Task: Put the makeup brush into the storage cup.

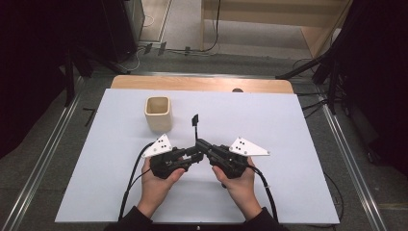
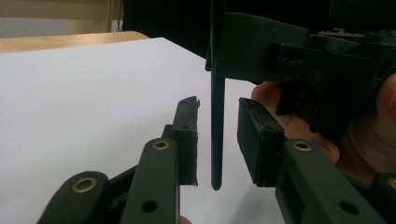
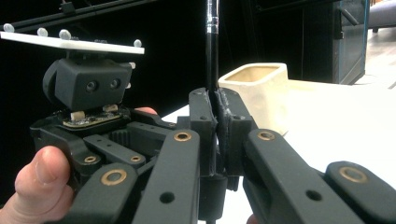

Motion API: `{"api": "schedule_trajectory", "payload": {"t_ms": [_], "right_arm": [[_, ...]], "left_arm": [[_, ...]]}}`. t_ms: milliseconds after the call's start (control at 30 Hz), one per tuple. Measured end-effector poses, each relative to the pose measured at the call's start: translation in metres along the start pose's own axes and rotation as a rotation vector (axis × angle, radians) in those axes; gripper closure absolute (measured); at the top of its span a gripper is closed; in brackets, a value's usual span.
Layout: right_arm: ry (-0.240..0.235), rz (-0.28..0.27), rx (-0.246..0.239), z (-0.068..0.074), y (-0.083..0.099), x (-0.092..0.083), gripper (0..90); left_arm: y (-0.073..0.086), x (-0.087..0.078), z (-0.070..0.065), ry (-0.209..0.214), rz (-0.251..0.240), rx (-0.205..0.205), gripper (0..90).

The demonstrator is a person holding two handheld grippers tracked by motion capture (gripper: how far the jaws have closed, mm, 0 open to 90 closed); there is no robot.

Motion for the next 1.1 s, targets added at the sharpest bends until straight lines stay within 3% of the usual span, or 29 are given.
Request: {"api": "schedule_trajectory", "payload": {"t_ms": [100, 267, 433, 700, 800, 867, 900, 933, 1000, 1100], "right_arm": [[-0.003, 0.005, -0.001, 0.001, 0.001, 0.001, 87.4], [-0.006, 0.009, 0.004, 0.001, 0.002, 0.002, 87.3], [-0.001, 0.017, 0.007, 0.001, 0.002, 0.002, 87.2], [0.011, 0.006, 0.056, -0.003, -0.006, -0.004, 75.9], [0.019, -0.009, 0.059, -0.006, -0.009, -0.008, 66.5], [0.039, -0.030, 0.049, -0.008, -0.013, -0.012, 56.0], [0.039, -0.030, 0.049, -0.008, -0.013, -0.012, 56.0], [0.069, -0.044, 0.034, -0.012, -0.016, -0.017, 44.6], [0.098, -0.048, 0.014, -0.018, -0.020, -0.024, 39.6], [0.204, -0.027, -0.072, -0.031, -0.022, -0.040, 32.9]], "left_arm": [[0.001, 0.000, 0.000, 0.017, 0.005, -0.009, 74.2], [0.002, 0.000, 0.003, 0.005, 0.022, -0.009, 84.8], [0.002, -0.001, 0.003, -0.004, 0.037, 0.001, 86.0], [0.003, -0.001, 0.003, -0.009, 0.046, 0.017, 86.2], [0.002, -0.003, 0.004, -0.015, 0.043, 0.023, 86.2], [0.002, -0.006, 0.007, -0.022, 0.038, 0.023, 86.2], [0.002, -0.006, 0.007, -0.022, 0.038, 0.023, 86.2], [0.001, -0.009, 0.009, -0.033, 0.031, 0.024, 86.2], [0.000, -0.012, 0.012, -0.043, 0.026, 0.022, 86.2], [-0.002, -0.015, 0.016, -0.053, 0.013, 0.017, 86.2]]}}
Point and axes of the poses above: each handheld gripper's, and its own axes: x roughly forward along the jaws, y roughly out of its underside, z roughly to its left, the point moved 4 cm from there along x, roughly forward along the jaws
